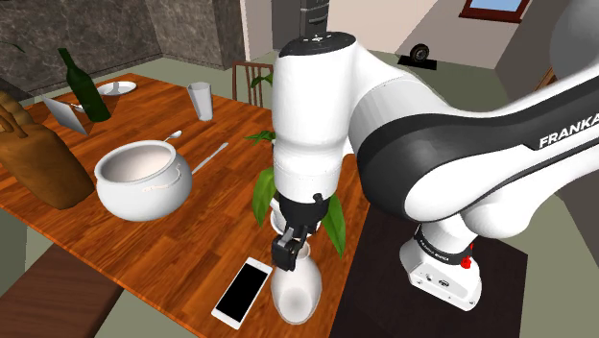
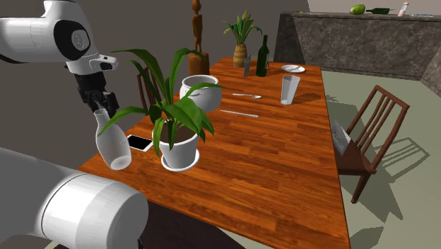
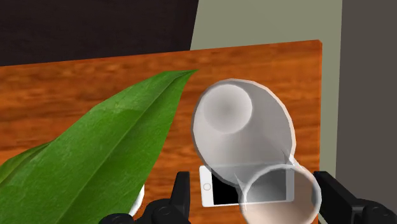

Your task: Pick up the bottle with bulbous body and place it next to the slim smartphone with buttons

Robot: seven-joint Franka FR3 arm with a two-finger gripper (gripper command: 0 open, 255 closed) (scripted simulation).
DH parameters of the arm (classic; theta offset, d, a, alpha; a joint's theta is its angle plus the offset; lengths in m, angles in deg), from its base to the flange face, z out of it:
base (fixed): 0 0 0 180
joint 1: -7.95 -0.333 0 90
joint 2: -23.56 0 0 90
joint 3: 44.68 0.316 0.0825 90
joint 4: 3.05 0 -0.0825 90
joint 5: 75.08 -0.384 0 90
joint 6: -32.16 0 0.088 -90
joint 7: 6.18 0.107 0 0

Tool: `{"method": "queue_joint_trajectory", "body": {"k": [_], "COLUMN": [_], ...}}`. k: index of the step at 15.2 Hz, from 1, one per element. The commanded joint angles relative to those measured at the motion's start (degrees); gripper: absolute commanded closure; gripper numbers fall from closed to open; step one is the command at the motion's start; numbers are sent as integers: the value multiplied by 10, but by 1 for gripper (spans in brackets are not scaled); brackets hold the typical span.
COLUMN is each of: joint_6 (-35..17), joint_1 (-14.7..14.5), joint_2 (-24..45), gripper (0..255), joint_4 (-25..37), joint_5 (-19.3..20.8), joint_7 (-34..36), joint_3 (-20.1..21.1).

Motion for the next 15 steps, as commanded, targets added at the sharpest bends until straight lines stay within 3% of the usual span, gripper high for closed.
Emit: {"method": "queue_joint_trajectory", "body": {"k": [1,4,8,15], "joint_6": [0,0,78,78], "joint_1": [0,0,1,1], "joint_2": [0,0,-21,-21], "gripper": [0,0,0,0], "joint_4": [0,0,57,57], "joint_5": [0,0,10,10], "joint_7": [0,0,0,0], "joint_3": [0,0,-23,-23]}}
